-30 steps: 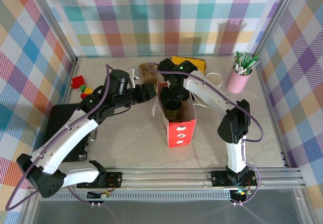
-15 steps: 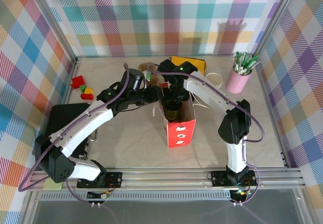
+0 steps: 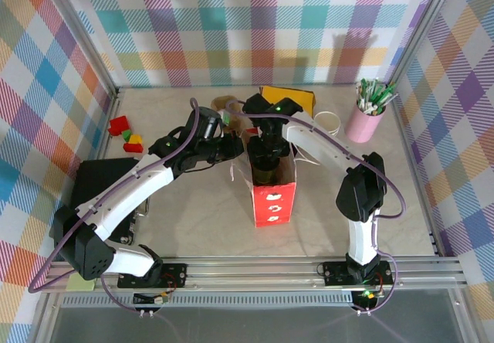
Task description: Pack the takeout coffee
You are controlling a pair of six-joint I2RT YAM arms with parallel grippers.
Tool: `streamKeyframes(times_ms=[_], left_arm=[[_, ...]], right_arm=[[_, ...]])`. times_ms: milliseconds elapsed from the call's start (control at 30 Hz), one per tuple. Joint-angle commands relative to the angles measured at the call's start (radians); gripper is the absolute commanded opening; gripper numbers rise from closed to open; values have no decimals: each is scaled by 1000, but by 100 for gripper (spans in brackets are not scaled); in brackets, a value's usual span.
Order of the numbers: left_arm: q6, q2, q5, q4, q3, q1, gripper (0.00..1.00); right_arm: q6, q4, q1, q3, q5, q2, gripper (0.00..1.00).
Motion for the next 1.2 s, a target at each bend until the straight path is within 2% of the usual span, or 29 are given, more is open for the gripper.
streamKeyframes(times_ms=[0, 1167], left_arm=[[20, -23, -5, 30, 7, 4, 4], [65, -33, -86, 66, -83, -54, 3]], right_arm=[[17, -17, 1, -40, -28, -3, 60], [28, 65, 1, -186, -55, 94, 60]])
